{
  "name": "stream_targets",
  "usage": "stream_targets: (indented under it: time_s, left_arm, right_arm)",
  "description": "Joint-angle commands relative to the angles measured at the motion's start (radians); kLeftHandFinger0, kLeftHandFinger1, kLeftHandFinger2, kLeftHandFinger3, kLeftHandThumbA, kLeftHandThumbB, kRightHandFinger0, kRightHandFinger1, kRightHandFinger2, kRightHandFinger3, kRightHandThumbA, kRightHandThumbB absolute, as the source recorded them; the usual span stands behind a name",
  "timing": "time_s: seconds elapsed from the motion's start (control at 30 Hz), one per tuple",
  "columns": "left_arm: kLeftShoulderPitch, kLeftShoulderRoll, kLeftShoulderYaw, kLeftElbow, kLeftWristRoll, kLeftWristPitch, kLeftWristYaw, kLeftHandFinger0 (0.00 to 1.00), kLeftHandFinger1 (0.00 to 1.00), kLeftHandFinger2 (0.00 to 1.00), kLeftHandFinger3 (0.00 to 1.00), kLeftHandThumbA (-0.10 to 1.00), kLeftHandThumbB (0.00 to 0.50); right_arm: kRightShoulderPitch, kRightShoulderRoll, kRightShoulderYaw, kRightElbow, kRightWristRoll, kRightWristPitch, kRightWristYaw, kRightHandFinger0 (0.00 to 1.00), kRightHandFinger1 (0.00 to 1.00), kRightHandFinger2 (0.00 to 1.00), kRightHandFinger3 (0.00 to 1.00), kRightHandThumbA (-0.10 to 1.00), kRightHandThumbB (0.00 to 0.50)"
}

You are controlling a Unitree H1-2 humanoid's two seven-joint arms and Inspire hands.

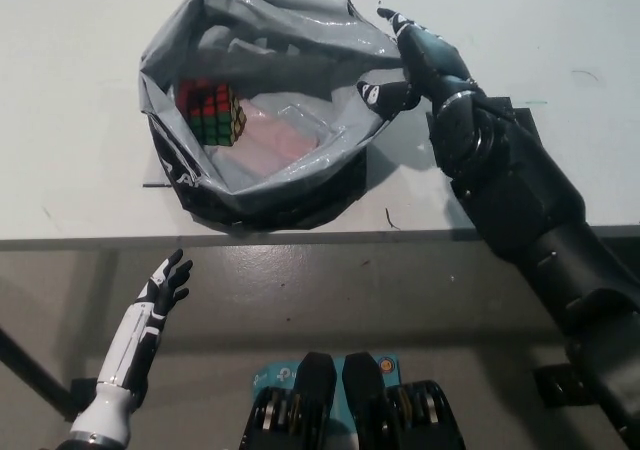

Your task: Use the right hand to pick up a rubix's cube and place it into a plastic bag and lift the bag

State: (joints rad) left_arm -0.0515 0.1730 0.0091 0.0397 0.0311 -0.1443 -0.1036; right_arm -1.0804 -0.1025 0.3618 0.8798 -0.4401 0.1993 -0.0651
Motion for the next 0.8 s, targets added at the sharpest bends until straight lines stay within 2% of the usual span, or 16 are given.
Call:
stream_targets:
  time_s: [0.0, 0.17, 0.4, 0.43, 0.47, 0.5, 0.53, 0.57, 0.6, 0.63, 0.67, 0.77]
  left_arm:
    - [0.007, 0.013, -0.006, -0.029, -0.006, -0.033, -0.015, 1.00, 1.00, 1.00, 1.00, 1.00, 0.204]
    - [0.005, 0.013, -0.006, -0.024, -0.015, -0.041, -0.019, 1.00, 1.00, 1.00, 1.00, 1.00, 0.179]
    - [0.006, 0.013, -0.008, -0.025, -0.016, -0.037, -0.020, 1.00, 1.00, 1.00, 1.00, 1.00, 0.195]
    - [0.007, 0.013, -0.009, -0.028, -0.014, -0.034, -0.020, 1.00, 1.00, 1.00, 1.00, 1.00, 0.195]
    - [0.007, 0.013, -0.009, -0.031, -0.014, -0.031, -0.021, 1.00, 1.00, 1.00, 1.00, 1.00, 0.193]
    - [0.007, 0.012, -0.009, -0.036, -0.014, -0.026, -0.021, 1.00, 1.00, 1.00, 1.00, 1.00, 0.190]
    - [0.006, 0.012, -0.009, -0.038, -0.015, -0.024, -0.022, 1.00, 1.00, 1.00, 1.00, 1.00, 0.189]
    - [0.005, 0.012, -0.009, -0.039, -0.016, -0.022, -0.022, 1.00, 1.00, 1.00, 1.00, 1.00, 0.189]
    - [0.005, 0.013, -0.009, -0.040, -0.018, -0.021, -0.023, 1.00, 1.00, 1.00, 1.00, 1.00, 0.188]
    - [0.000, 0.014, -0.009, -0.038, -0.020, -0.021, -0.025, 1.00, 1.00, 1.00, 1.00, 1.00, 0.181]
    - [-0.006, 0.015, -0.008, -0.033, -0.021, -0.025, -0.025, 1.00, 1.00, 1.00, 1.00, 1.00, 0.185]
    - [-0.007, 0.016, -0.006, -0.029, -0.023, -0.027, -0.025, 1.00, 1.00, 1.00, 1.00, 1.00, 0.185]
  right_arm:
    - [-0.082, 0.033, -0.036, 0.065, 0.003, -0.103, -0.118, 1.00, 1.00, 1.00, 1.00, 0.68, 0.492]
    - [-0.111, 0.053, -0.045, 0.146, 0.004, -0.145, -0.146, 1.00, 1.00, 1.00, 1.00, 0.67, 0.499]
    - [-0.180, 0.065, -0.023, 0.276, -0.018, -0.170, -0.189, 1.00, 1.00, 1.00, 1.00, 0.63, 0.500]
    - [-0.191, 0.064, -0.022, 0.297, -0.019, -0.177, -0.194, 1.00, 1.00, 1.00, 1.00, 0.61, 0.500]
    - [-0.196, 0.063, -0.031, 0.307, -0.008, -0.188, -0.197, 1.00, 1.00, 1.00, 1.00, 0.54, 0.491]
    - [-0.207, 0.062, -0.052, 0.322, 0.014, -0.214, -0.213, 0.81, 0.98, 1.00, 1.00, 0.44, 0.483]
    - [-0.212, 0.062, -0.059, 0.327, 0.020, -0.223, -0.229, 0.51, 0.64, 0.73, 0.96, 0.39, 0.449]
    - [-0.215, 0.062, -0.063, 0.331, 0.022, -0.228, -0.240, 0.51, 0.64, 0.73, 0.96, 0.39, 0.449]
    - [-0.218, 0.063, -0.066, 0.333, 0.021, -0.230, -0.260, 0.14, 0.27, 0.44, 0.71, 0.34, 0.429]
    - [-0.223, 0.064, -0.076, 0.327, 0.022, -0.239, -0.302, 0.01, 0.04, 0.24, 0.39, 0.29, 0.387]
    - [-0.227, 0.064, -0.088, 0.318, 0.023, -0.253, -0.344, 0.00, 0.06, 0.27, 0.31, 0.25, 0.360]
    - [-0.233, 0.066, -0.104, 0.311, 0.027, -0.273, -0.372, 0.01, 0.15, 0.38, 0.30, 0.24, 0.329]
